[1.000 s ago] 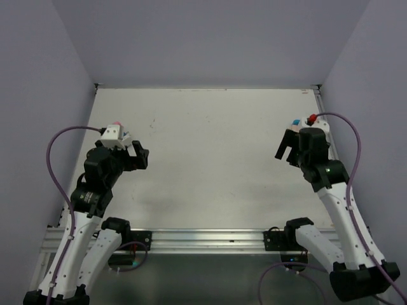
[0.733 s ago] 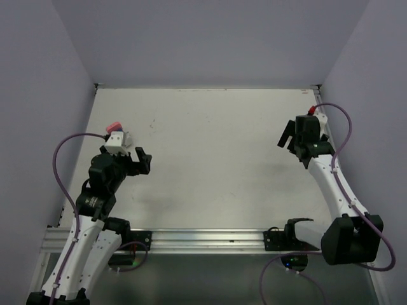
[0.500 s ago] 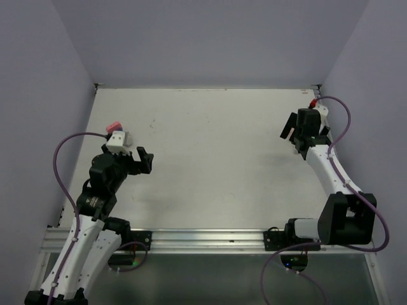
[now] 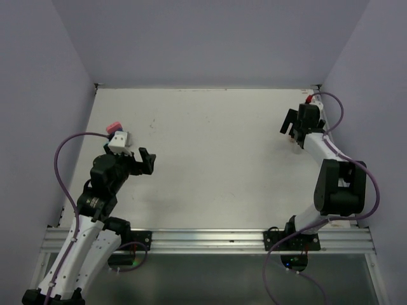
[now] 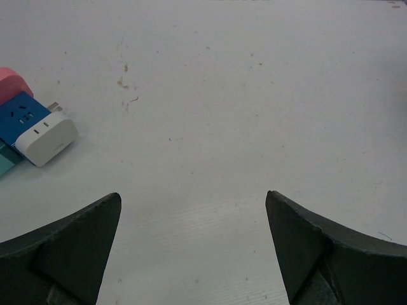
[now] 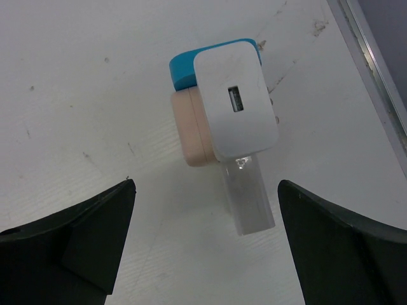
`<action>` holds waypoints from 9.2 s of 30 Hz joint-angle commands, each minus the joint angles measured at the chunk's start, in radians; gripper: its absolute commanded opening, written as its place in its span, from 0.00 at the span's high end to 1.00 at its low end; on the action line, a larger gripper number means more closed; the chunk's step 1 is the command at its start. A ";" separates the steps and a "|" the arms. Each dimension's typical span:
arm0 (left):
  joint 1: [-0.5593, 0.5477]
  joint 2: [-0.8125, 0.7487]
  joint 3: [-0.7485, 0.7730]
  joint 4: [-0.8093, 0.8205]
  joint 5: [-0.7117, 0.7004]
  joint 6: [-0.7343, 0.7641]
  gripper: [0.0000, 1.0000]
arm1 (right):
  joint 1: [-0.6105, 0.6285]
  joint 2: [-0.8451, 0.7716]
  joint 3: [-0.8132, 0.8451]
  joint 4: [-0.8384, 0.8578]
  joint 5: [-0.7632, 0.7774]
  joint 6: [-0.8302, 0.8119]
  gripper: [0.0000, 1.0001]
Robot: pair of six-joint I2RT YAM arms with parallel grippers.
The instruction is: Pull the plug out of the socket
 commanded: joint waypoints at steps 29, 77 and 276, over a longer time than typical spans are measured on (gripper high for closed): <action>-0.021 -0.021 0.006 0.057 -0.045 0.016 0.00 | -0.038 0.156 0.084 0.130 -0.135 -0.131 0.28; -0.020 0.026 0.007 0.052 -0.019 0.013 0.00 | 0.382 -0.444 -0.281 -0.020 -0.258 0.069 0.34; -0.271 0.922 -0.384 1.294 -0.111 -1.040 1.00 | 1.106 -0.285 -0.511 0.358 -0.207 0.581 0.04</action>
